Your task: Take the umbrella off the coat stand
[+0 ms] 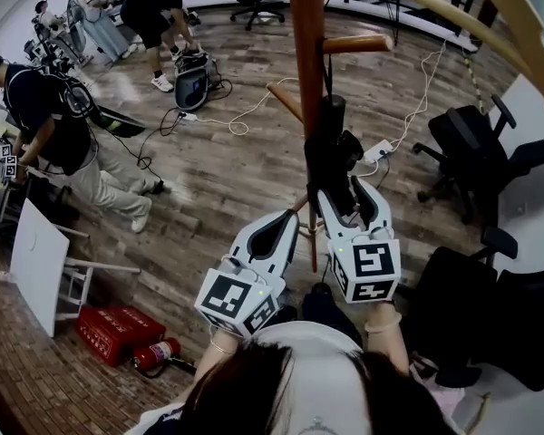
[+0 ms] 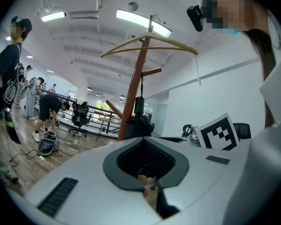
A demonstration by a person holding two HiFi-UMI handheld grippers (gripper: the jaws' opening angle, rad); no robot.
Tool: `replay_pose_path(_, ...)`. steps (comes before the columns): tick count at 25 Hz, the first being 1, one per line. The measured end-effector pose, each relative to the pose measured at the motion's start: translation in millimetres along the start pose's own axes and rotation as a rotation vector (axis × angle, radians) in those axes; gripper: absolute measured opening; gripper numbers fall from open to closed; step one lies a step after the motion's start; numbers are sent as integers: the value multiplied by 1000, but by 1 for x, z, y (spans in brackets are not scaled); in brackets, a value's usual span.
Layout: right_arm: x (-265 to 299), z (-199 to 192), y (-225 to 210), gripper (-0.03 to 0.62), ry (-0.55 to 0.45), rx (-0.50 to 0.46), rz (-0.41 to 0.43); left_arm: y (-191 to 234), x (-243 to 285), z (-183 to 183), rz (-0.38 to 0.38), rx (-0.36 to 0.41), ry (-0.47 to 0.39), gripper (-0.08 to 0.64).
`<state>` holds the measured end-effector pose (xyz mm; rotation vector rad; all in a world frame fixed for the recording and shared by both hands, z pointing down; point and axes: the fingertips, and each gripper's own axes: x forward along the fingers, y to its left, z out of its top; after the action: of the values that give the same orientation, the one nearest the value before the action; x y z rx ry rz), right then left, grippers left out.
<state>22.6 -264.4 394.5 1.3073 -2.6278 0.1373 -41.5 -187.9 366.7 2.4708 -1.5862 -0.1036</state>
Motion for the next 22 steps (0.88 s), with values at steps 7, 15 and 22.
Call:
replay_pose_path(7,18,-10,-8,265,29,-5,-4,11,7,-6,21,0,33,9)
replay_pose_path(15,37,-19,-14,276,59,46,17,16,17,-12,32,11,75,9)
replay_pose_path(22,46,-22,-9,281,87,93,74,21,21,-14,43,9,86,9)
